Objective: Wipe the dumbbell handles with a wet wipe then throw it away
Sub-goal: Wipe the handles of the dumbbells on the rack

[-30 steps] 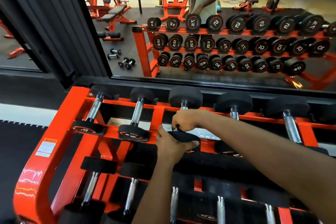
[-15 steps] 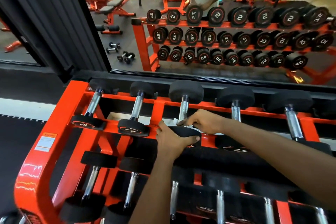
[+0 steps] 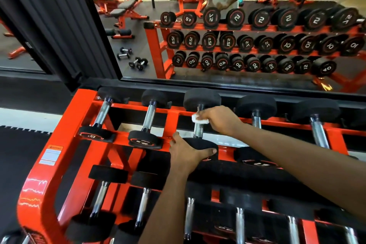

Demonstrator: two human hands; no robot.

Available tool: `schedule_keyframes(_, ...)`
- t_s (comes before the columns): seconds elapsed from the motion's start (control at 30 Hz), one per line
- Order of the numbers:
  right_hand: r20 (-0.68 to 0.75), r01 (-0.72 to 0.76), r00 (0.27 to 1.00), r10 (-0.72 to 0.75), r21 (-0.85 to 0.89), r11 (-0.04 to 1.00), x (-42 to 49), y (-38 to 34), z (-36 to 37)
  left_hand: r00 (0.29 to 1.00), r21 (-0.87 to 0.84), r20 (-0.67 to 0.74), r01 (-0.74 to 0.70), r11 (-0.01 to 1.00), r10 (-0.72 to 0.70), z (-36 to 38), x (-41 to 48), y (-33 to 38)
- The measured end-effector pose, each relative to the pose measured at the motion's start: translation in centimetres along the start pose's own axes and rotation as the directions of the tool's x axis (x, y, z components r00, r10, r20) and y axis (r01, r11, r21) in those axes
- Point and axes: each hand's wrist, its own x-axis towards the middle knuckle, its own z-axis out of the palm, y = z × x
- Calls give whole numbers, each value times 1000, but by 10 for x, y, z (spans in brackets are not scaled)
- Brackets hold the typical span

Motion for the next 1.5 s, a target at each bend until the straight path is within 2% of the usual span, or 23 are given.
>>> schedule_keyframes(0.07,-1,-16,1000,16,-19,1000,-1,-4,5,1000,3,1,1,1000,-1,0,-1,0)
schedule_keyframes(0.17,113,149,981,-158,82,985,-14,-18,9,1000,-13,8,1,1000,-1,-1,-1,1)
schedule_keyframes(0.2,112,161,979,-168,73,984,-14,-18,7,1000,-15,9,0,1000,0,-2,-1,1)
schedule_keyframes(0.23,77,144,986,-147,46,989,-9,-14,6,1000,-13,8,-2,1000,2,-2,-1,1)
schedule_keyframes(0.37,-53,-72,996,72,10,997,8,-1,8,1000,12,0,-3,1000,3,-1,-2,1)
schedule_keyframes(0.5,68,132,988,-136,61,989,-8,-24,12,1000,-1,4,16,1000,-16,-1,-2,1)
schedule_keyframes(0.53,63,144,987,-146,33,989,-6,-23,10,1000,0,1,19,1000,-19,-2,-2,1)
schedule_keyframes(0.67,-123,-14,992,-1,-125,992,11,-7,7,1000,14,-1,14,1000,-14,-1,0,1)
schedule_keyframes(0.7,-131,12,991,-33,-153,988,10,-10,11,1000,12,4,14,1000,-15,0,-1,1)
schedule_keyframes(0.8,-44,267,957,-287,-262,927,-4,-27,23,1000,16,4,16,1000,-16,-1,-1,1)
schedule_keyframes(0.83,-40,277,954,-298,-273,921,-3,-27,21,1000,17,2,18,1000,-18,-1,-1,1)
schedule_keyframes(0.93,-94,147,978,-183,-305,941,5,-15,13,1000,17,4,19,1000,-19,-1,0,0)
schedule_keyframes(0.97,-91,143,979,-181,-319,937,4,-15,14,1000,15,5,18,1000,-18,-1,0,0)
schedule_keyframes(1.07,-3,331,939,-343,-261,907,-4,-18,24,1000,18,4,5,1000,-6,-1,-1,1)
schedule_keyframes(1.1,2,338,938,-346,-227,913,-4,-17,22,1000,17,3,5,1000,-5,-1,0,0)
schedule_keyframes(1.23,-134,103,982,-135,-225,969,2,-12,14,1000,22,13,10,1000,-10,-1,0,0)
schedule_keyframes(1.27,-130,106,982,-140,-239,965,1,-16,18,1000,20,14,12,1000,-12,-1,-1,0)
schedule_keyframes(1.37,-69,235,963,-259,-244,941,-6,-20,30,1000,12,10,9,1000,-9,-1,-1,0)
schedule_keyframes(1.5,-64,101,991,-120,-240,965,9,-15,23,1000,7,3,8,1000,-8,-2,-1,0)
